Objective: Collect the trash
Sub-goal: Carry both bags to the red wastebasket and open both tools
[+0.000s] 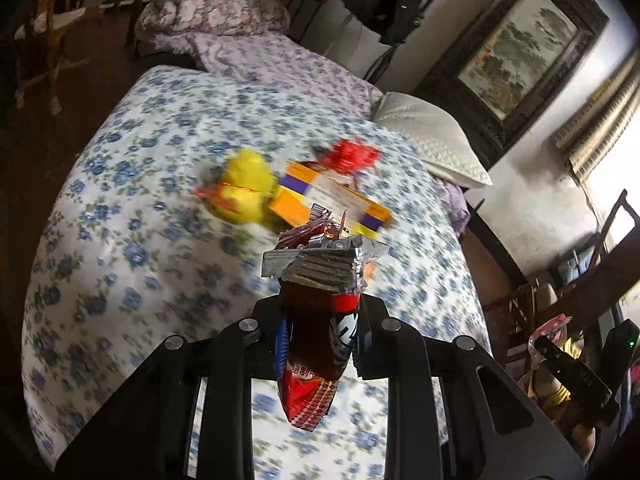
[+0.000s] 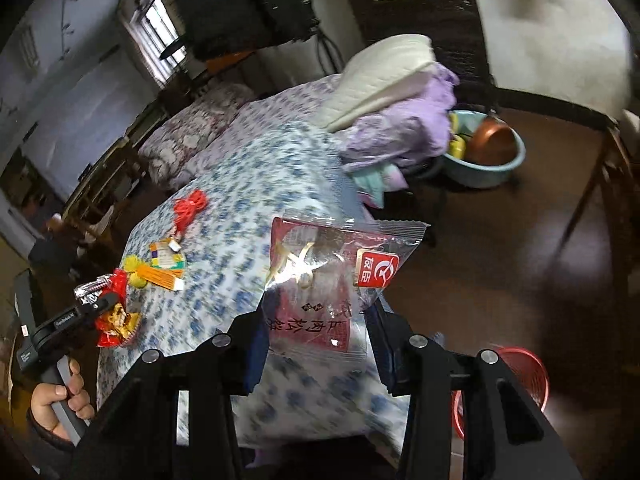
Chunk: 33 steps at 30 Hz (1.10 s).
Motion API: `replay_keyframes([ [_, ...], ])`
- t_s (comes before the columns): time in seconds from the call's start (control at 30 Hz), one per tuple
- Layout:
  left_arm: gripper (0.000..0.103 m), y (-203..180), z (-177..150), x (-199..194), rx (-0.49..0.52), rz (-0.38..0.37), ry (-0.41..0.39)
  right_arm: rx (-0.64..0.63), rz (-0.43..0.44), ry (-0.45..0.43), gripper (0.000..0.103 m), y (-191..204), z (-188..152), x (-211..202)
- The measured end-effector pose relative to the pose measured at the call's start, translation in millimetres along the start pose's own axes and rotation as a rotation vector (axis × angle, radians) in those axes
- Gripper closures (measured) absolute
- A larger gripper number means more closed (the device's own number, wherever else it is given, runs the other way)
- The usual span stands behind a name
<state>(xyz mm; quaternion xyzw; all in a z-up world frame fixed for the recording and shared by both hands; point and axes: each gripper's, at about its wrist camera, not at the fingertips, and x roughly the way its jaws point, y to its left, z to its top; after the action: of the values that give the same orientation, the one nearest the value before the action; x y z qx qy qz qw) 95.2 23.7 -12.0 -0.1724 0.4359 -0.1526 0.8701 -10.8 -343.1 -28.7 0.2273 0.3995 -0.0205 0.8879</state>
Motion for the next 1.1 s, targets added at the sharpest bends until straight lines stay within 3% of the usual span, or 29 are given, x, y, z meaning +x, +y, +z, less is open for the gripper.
replay_keyframes([
  [0.27,0.078,-93,-29,11,0.173,-0.069,0.064,0.087,-0.029,-0.014,0.059,-77,-24,-26],
  [0.4,0.078,-169,-51,30,0.281,-0.175,0.15,0.14,-0.048,-0.008,0.059,-113,-36,-31],
  [0.6,0.078,-252,-93,67,0.364,-0.25,0.28,0.198,-0.105,0.016,0.059,-169,-63,-37],
  [0.8,0.078,-327,-152,110,0.43,-0.295,0.437,0.288,-0.16,0.11,0.059,-226,-106,-16],
  [0.97,0.078,-360,-200,151,0.432,-0.294,0.59,0.359,-0.183,0.177,0.059,-262,-135,6],
  [1.1,0.078,-371,-225,181,0.426,-0.255,0.66,0.376,-0.202,0.213,0.059,-280,-153,18],
])
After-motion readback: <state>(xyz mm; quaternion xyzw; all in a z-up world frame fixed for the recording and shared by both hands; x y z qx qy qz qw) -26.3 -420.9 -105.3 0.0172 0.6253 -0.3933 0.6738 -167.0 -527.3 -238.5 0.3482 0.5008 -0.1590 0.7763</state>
